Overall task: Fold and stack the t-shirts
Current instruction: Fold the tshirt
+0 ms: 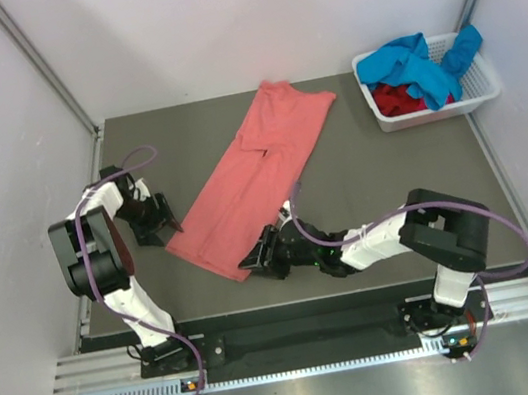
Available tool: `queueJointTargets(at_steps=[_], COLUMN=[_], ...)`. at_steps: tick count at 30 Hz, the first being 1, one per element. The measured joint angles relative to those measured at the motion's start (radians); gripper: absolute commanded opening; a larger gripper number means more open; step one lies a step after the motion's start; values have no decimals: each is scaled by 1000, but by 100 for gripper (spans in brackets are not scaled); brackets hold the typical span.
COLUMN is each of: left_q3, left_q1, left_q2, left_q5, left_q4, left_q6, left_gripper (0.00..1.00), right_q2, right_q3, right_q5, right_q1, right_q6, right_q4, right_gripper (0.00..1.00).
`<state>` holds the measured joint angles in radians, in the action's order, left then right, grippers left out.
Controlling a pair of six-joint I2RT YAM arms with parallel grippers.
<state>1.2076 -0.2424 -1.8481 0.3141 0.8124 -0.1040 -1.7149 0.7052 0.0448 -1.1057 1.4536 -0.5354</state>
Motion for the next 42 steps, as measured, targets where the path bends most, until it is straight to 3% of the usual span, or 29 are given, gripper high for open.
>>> queueJointTargets(at_steps=[15, 18, 23, 28, 30, 35, 42], left_q3=[-41, -41, -44, -90, -124, -206, -338], left_q1=[0, 0, 0, 0, 0, 2, 38], left_q2=[34, 34, 38, 85, 133, 361, 694], left_q5=[-16, -17, -20, -35, -43, -53, -38], left_q4=[-8, -8, -8, -27, -36, -53, -70], left_q6=[-24, -24, -35, -113, -159, -281, -402], left_gripper=[74, 73, 72, 75, 76, 77, 79], right_q2=[-165, -180, -198, -200, -198, -127, 69], right_q3=[31, 37, 47, 36, 26, -33, -114], right_q5=[-118, -120, -115, -84, -61, 1, 101], right_q1=[-49, -49, -47, -21, -3, 46, 114], right_q6=[196, 211, 215, 184, 160, 37, -316], right_q4=[-43, -58, -58, -33, -37, 5, 222], right_gripper=[50, 47, 31, 5, 0, 0, 0])
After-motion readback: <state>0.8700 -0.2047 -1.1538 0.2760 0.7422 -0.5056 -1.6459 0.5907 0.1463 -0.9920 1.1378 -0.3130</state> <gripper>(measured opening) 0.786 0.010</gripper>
